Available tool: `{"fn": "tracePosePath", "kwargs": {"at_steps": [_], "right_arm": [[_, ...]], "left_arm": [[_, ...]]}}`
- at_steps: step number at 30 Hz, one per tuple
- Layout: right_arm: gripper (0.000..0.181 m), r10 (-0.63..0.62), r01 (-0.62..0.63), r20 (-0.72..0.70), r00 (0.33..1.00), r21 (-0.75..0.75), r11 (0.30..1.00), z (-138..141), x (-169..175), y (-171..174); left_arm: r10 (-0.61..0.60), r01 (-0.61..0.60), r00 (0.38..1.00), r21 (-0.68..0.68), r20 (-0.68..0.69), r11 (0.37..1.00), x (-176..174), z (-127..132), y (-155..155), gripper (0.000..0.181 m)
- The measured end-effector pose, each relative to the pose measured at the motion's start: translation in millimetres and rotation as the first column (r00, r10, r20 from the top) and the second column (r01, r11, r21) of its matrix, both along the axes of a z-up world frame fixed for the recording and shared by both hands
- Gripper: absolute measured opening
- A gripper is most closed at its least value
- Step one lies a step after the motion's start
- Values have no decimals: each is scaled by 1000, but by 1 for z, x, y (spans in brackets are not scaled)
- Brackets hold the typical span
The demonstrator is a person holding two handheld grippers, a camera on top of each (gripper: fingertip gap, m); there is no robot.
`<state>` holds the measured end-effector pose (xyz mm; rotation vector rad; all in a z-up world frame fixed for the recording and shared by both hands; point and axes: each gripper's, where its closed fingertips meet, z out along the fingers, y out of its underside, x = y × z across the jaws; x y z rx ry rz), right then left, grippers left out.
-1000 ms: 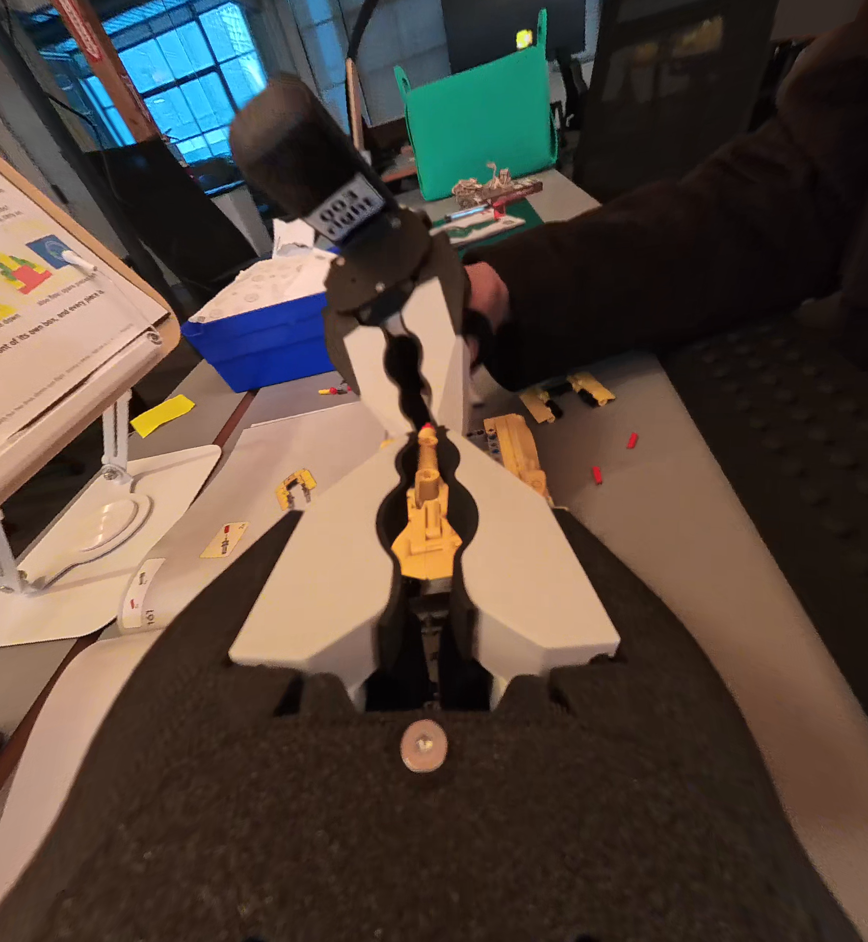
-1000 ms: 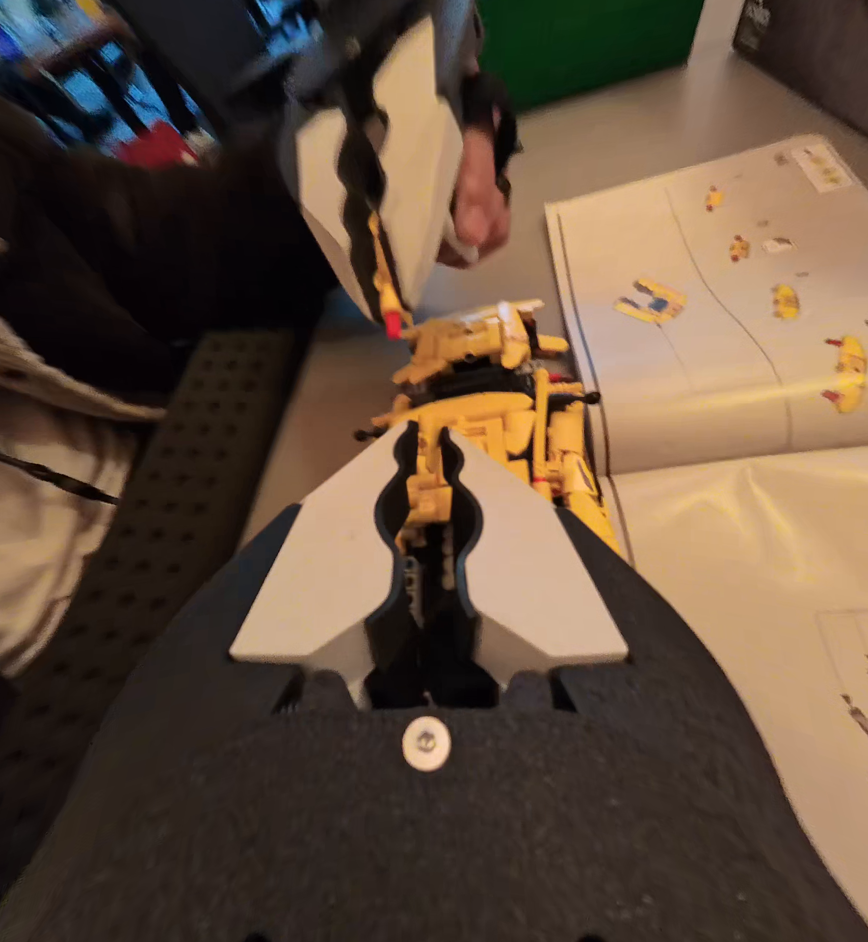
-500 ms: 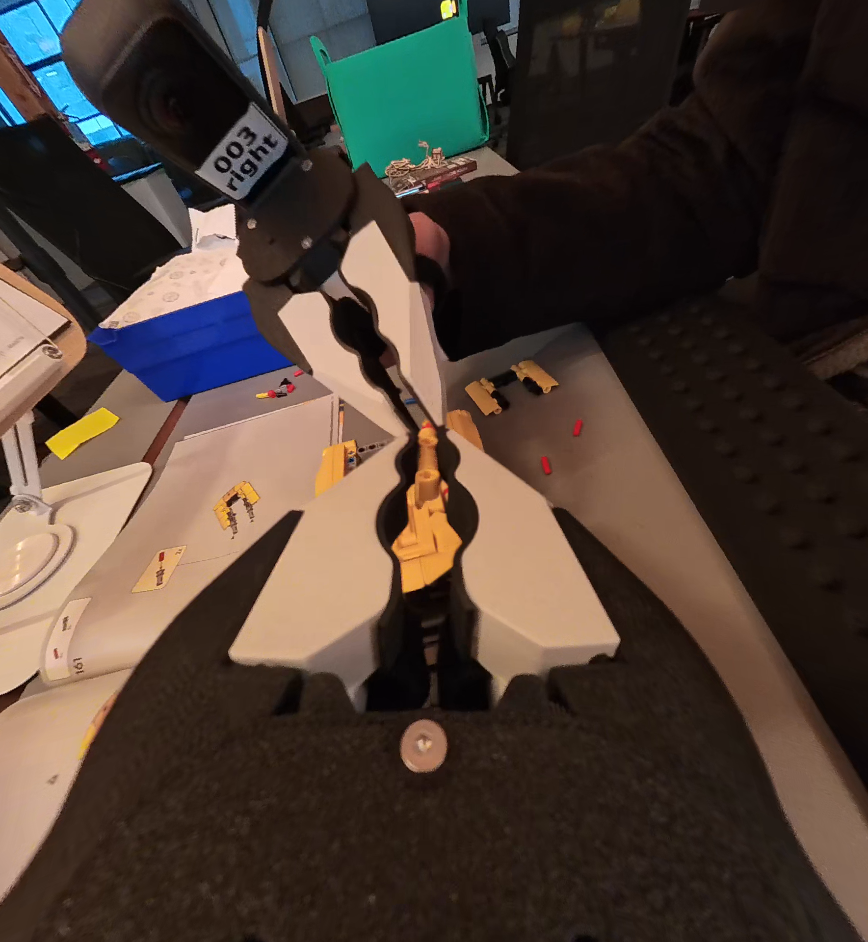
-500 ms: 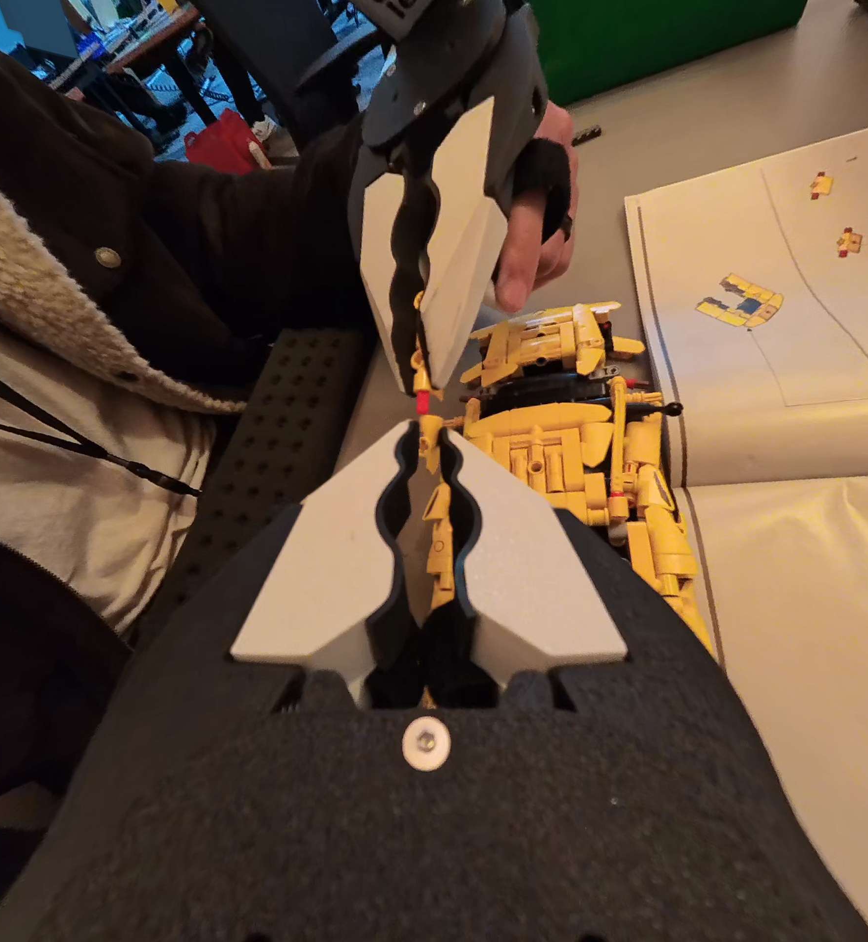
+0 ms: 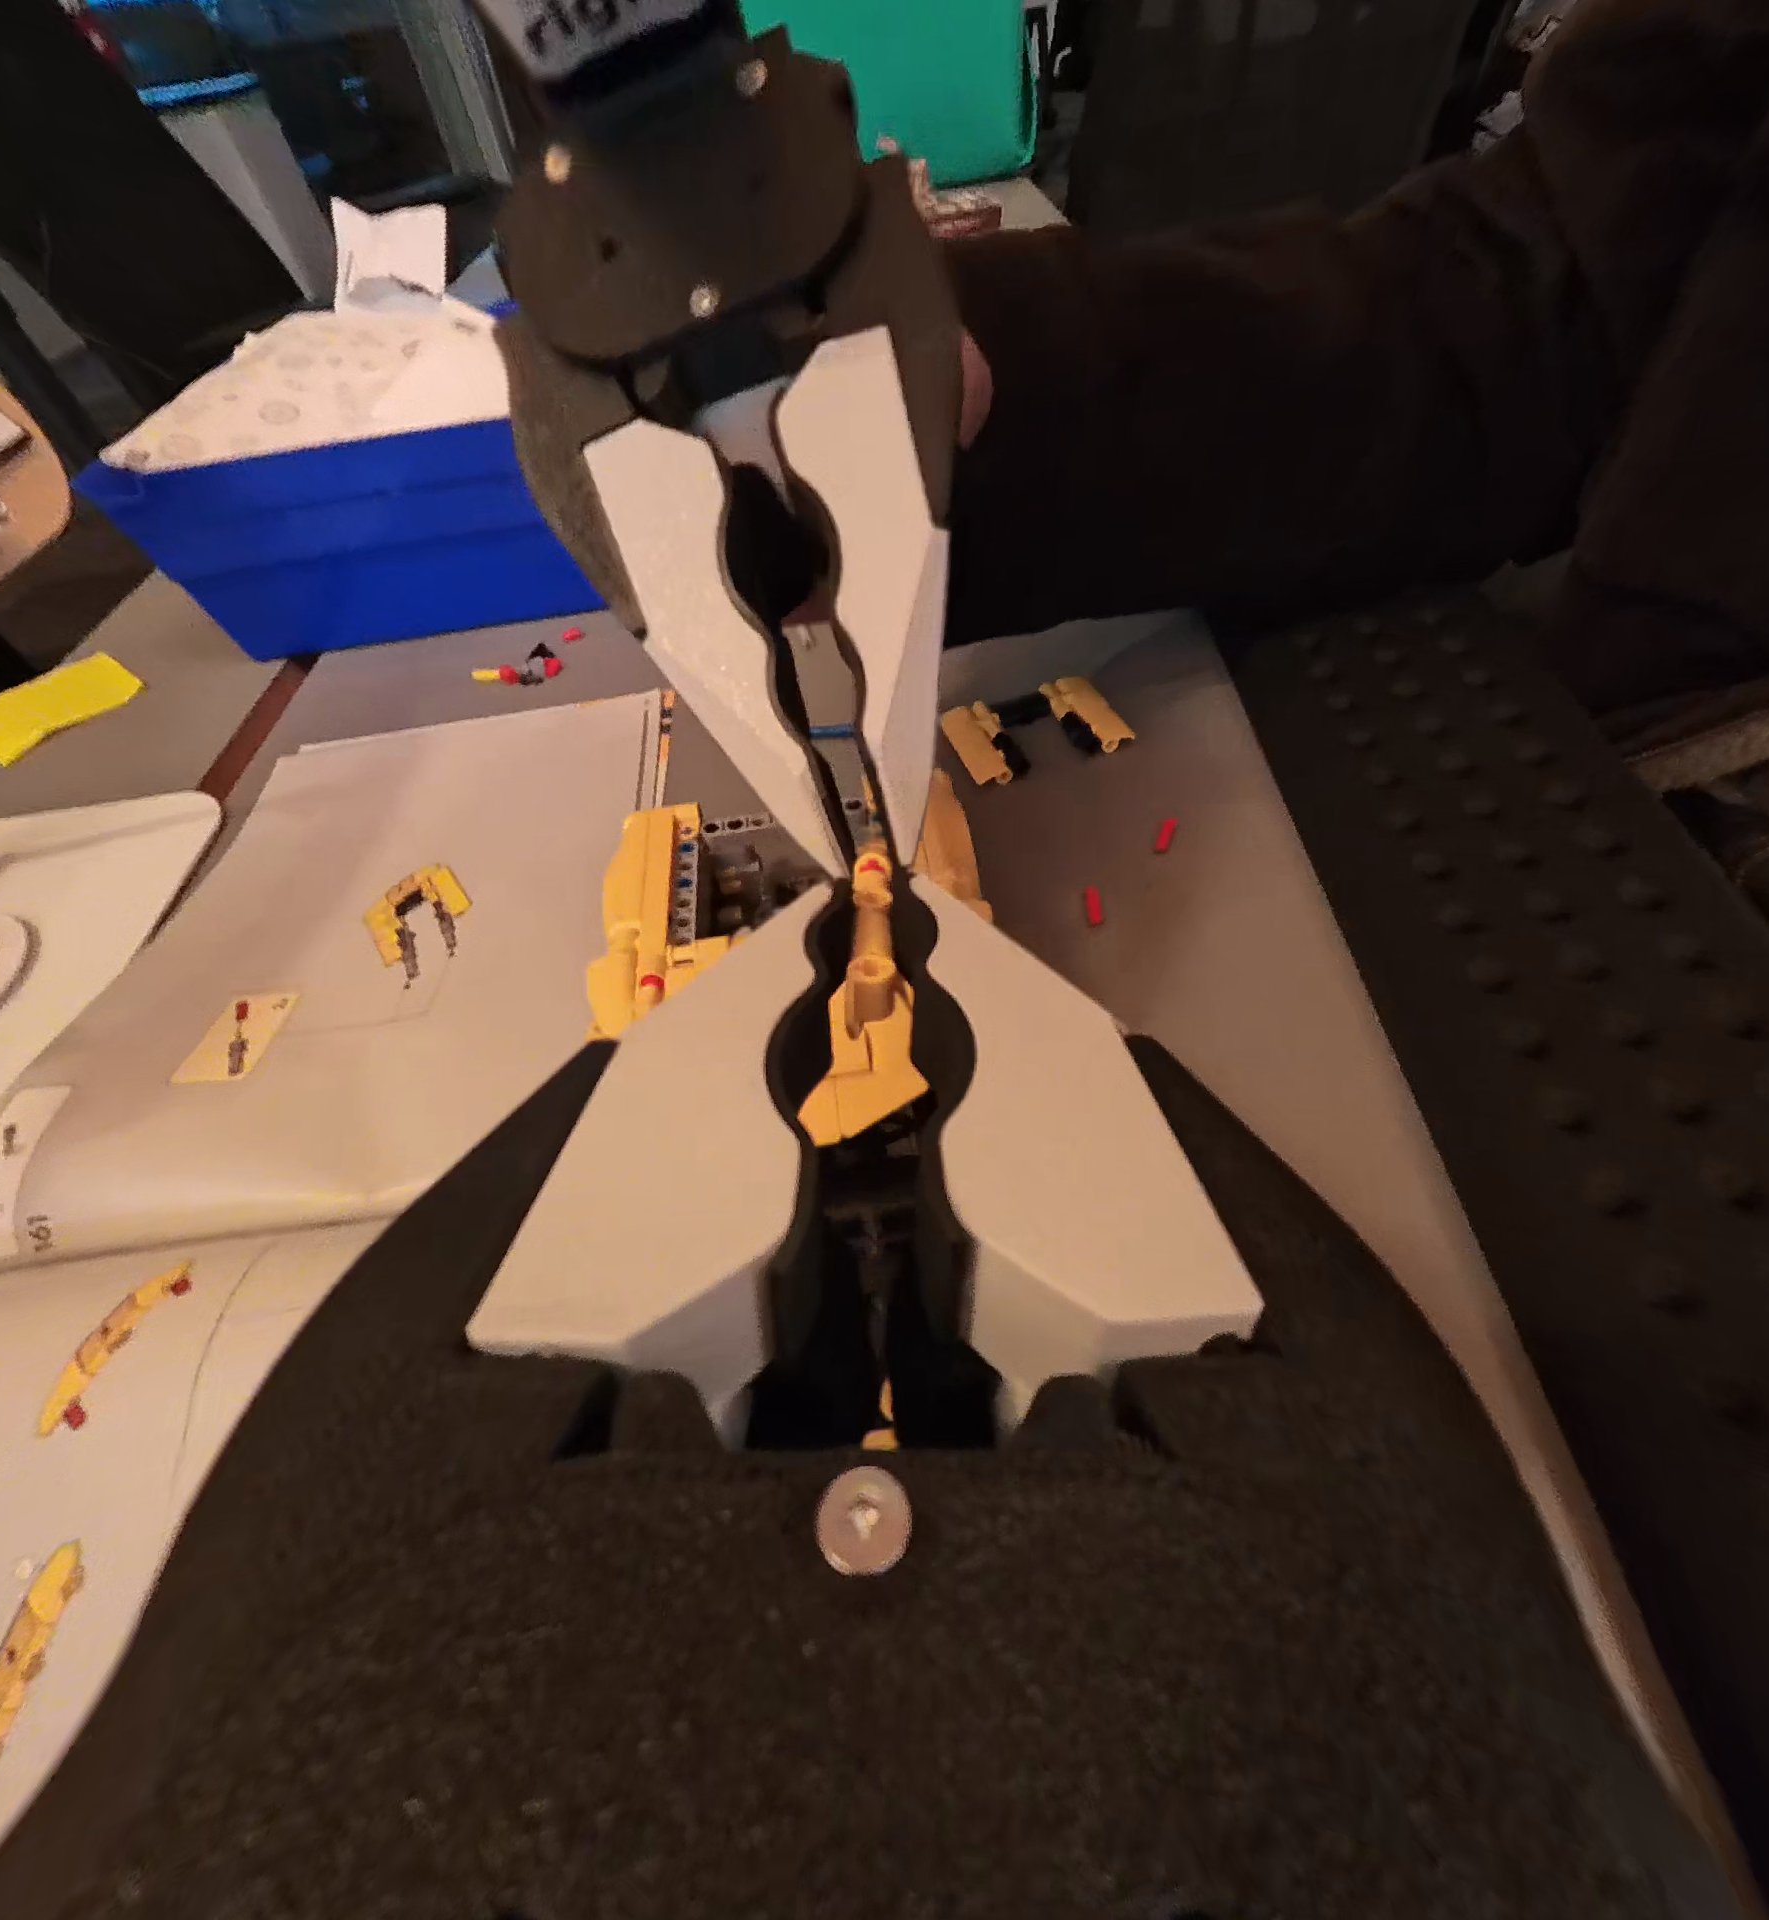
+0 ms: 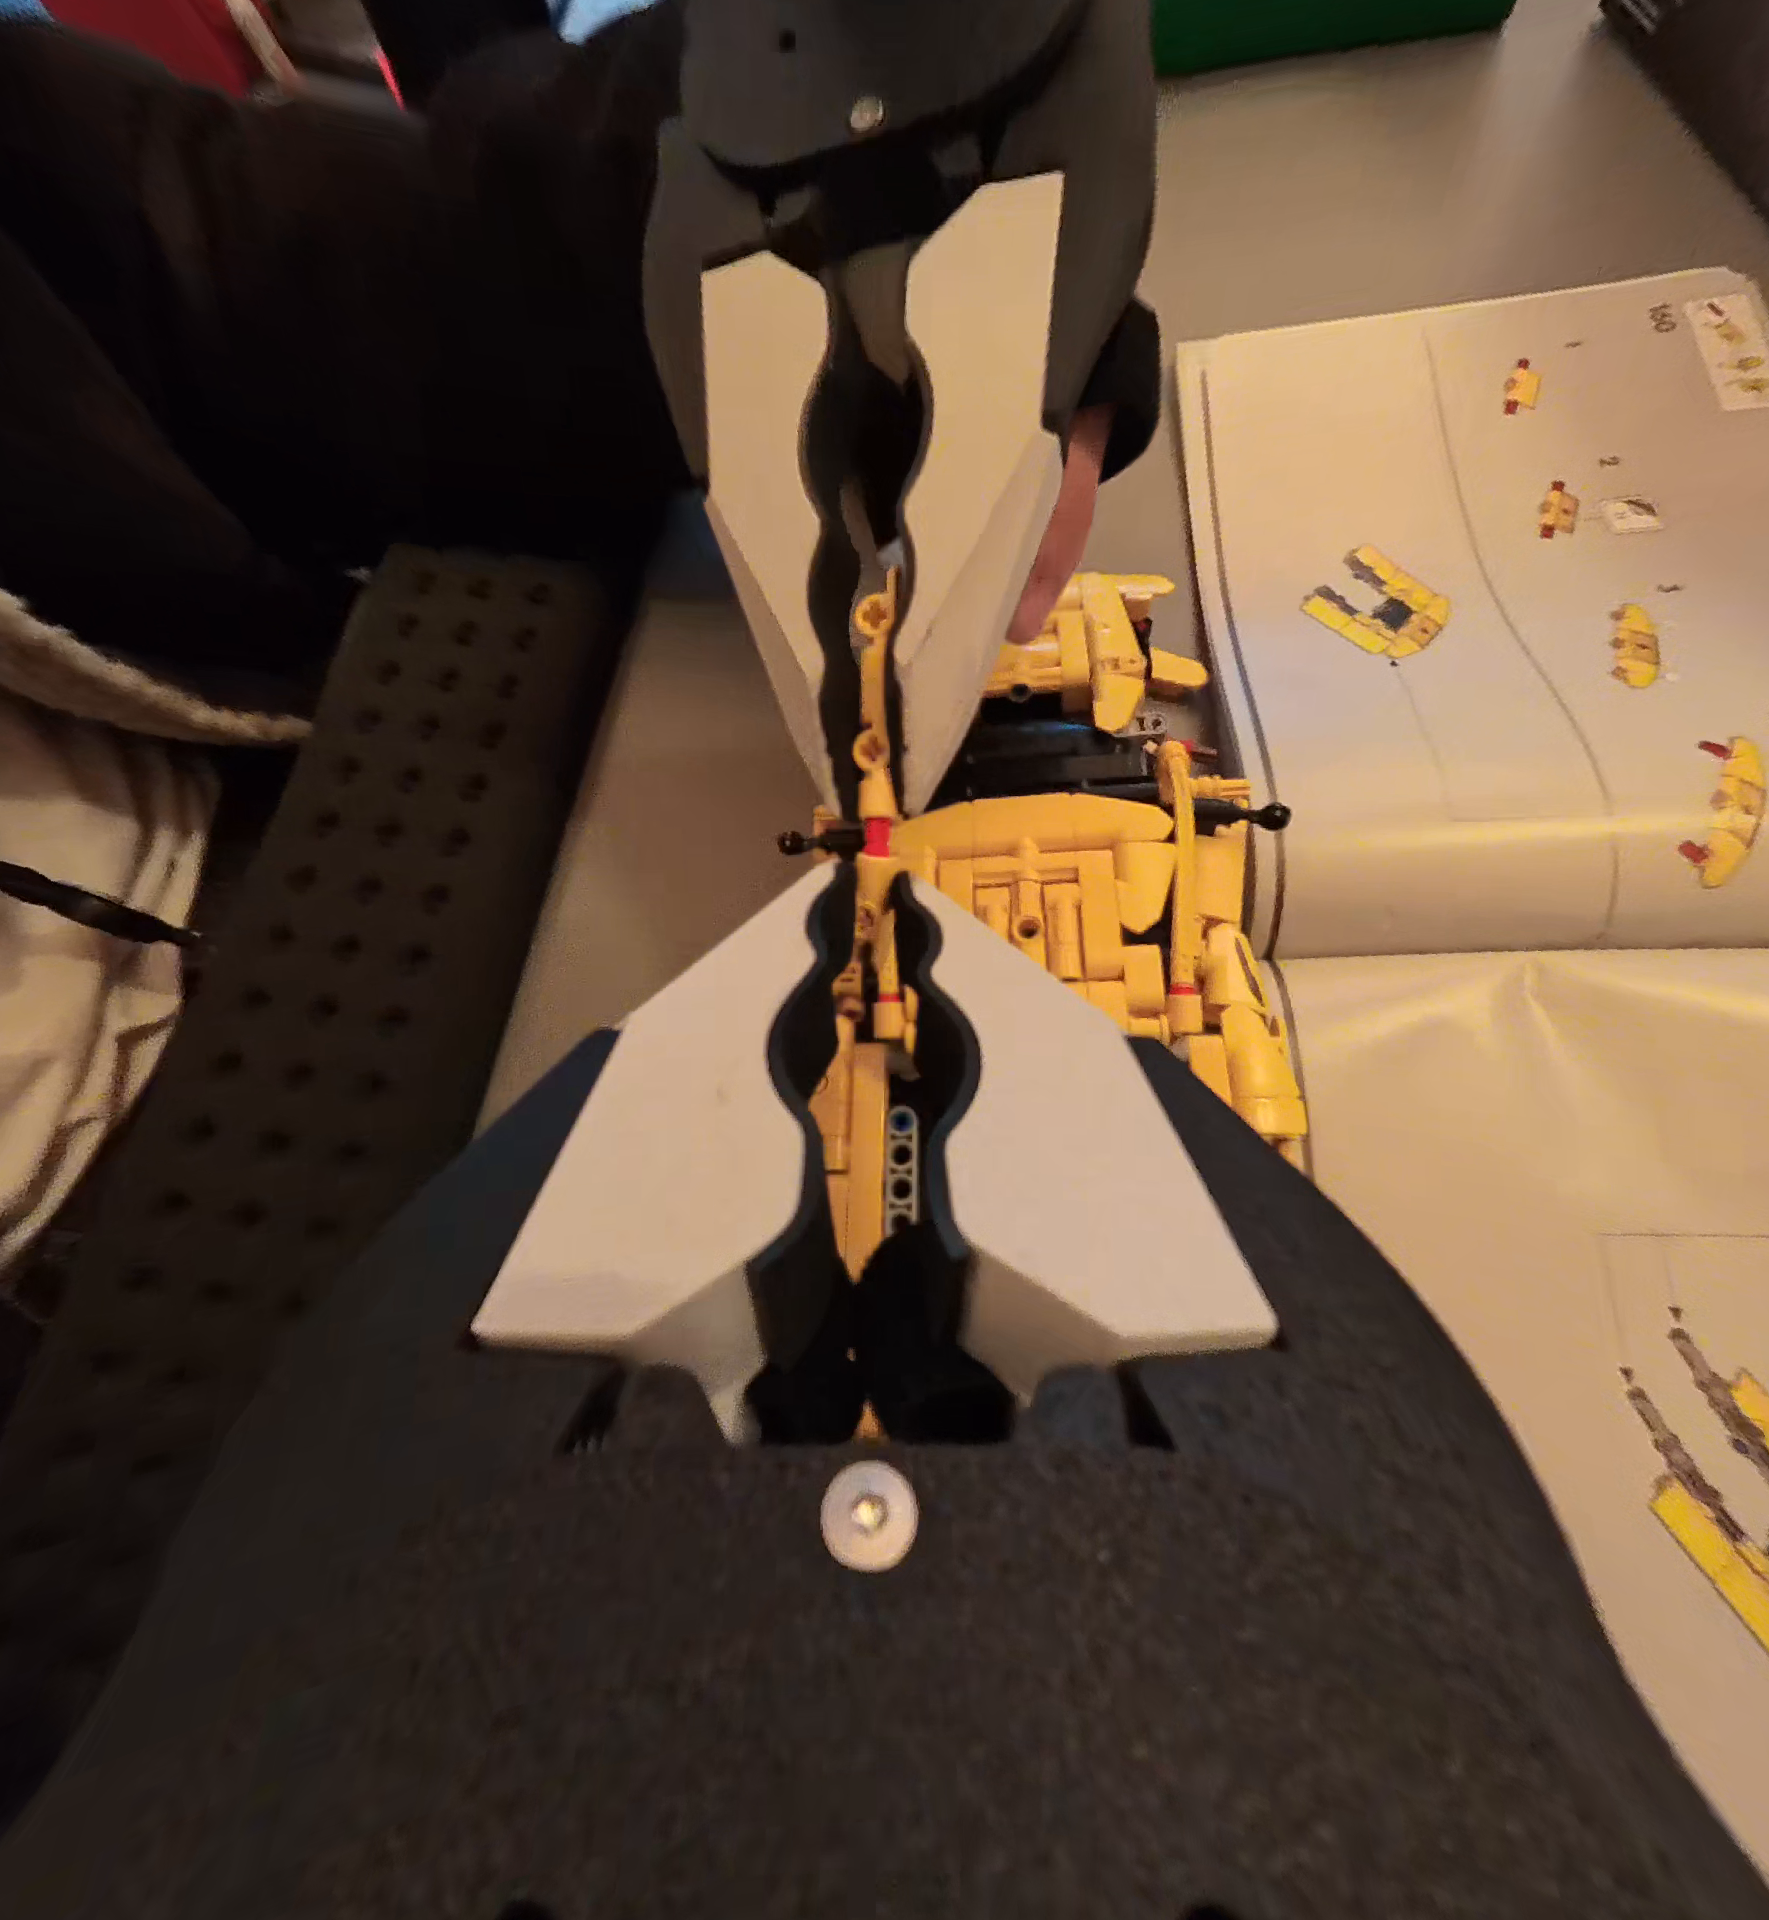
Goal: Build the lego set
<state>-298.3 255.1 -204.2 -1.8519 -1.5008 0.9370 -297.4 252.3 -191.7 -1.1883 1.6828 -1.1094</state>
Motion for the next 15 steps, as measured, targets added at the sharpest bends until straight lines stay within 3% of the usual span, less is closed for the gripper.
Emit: {"fn": "tracePosePath", "kwargs": {"at_steps": [4, 10, 15], "right_arm": [[6, -20, 18, 35, 999, 59, 998, 0, -1, 3], [5, -19, -8, 203, 979, 133, 991, -18, -2, 0], [4, -1, -7, 122, 992, 65, 998, -9, -1, -2]], "left_arm": [[19, -20, 999, -46, -27, 999, -1, -1, 3, 7], [16, -15, 989, 4, -145, 1000, -1, -18, -2, 7], [20, -18, 993, 12, -113, 1000, 2, -10, -4, 7]]}}
